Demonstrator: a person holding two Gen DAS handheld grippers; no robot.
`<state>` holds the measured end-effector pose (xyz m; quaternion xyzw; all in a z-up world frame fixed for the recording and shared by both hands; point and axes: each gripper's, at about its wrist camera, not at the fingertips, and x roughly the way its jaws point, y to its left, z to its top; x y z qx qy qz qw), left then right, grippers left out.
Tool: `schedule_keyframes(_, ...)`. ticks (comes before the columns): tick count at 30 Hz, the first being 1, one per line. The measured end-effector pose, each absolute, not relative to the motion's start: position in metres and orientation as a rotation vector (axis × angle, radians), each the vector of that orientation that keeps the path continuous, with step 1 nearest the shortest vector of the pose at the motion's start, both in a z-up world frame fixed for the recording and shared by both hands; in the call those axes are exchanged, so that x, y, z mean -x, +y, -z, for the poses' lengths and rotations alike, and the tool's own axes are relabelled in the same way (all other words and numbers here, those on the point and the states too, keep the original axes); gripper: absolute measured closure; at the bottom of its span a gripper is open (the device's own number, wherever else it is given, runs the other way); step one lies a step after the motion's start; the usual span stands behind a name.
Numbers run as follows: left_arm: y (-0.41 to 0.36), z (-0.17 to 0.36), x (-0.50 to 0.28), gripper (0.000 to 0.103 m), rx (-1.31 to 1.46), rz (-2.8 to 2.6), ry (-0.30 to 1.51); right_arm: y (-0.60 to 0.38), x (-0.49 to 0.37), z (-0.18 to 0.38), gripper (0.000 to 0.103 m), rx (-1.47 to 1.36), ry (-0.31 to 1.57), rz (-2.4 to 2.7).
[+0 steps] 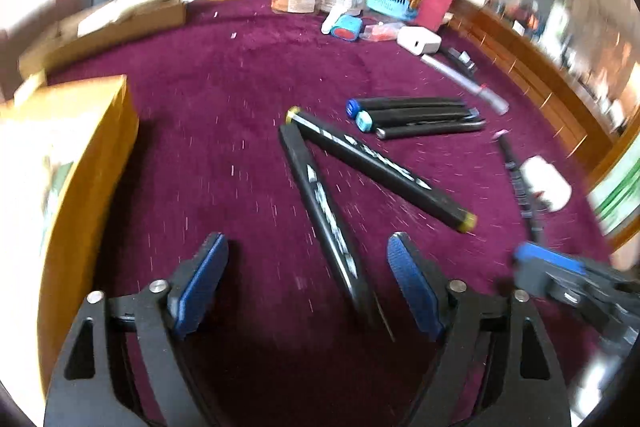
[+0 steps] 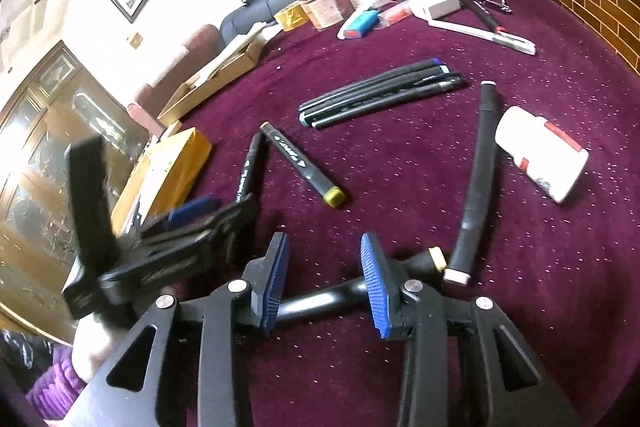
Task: Organize rigid objects
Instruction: 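Grasp a black marker with the left gripper while the right grasps a yellow-capped black marker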
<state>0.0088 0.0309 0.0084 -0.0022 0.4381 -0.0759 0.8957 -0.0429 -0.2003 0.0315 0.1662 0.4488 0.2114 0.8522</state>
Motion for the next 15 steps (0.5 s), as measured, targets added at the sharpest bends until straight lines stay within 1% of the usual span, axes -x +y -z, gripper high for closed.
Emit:
schedule_keyframes(1,0.028,-0.008,-0.01,0.061,-0.05,0.15,0.889,-0.2,0.045,-0.033,0.07,-0.334,0.942,-0.438)
schedule_keyframes(2,0.03,-0.008,-0.008,0.081,-0.048,0.167,0.885,-0.2,0.046,-0.034,0.07,-0.321,0.942,-0.432)
schedule_keyframes(4,0.044,-0.009,0.002,0.09,0.011,0.223,0.911,-0.203,0.048,-0.034,0.07,-0.292,0.943,-0.421)
schedule_keyframes(9,0.08,-0.009,0.044,0.089,0.184,0.284,0.973,-0.207,0.043,-0.032,0.07,-0.253,0.955,-0.42)
schedule_keyframes(12,0.078,-0.011,0.048,0.089,0.205,0.267,0.981,-0.2,0.03,-0.031,0.07,-0.237,0.973,-0.417)
schedule_keyframes(13,0.075,-0.011,0.044,0.088,0.195,0.256,0.98,-0.196,0.027,-0.032,0.07,-0.233,0.973,-0.414)
schedule_keyframes(15,0.064,-0.012,0.033,0.078,0.152,0.236,0.962,-0.188,0.022,-0.035,0.07,-0.221,0.973,-0.421)
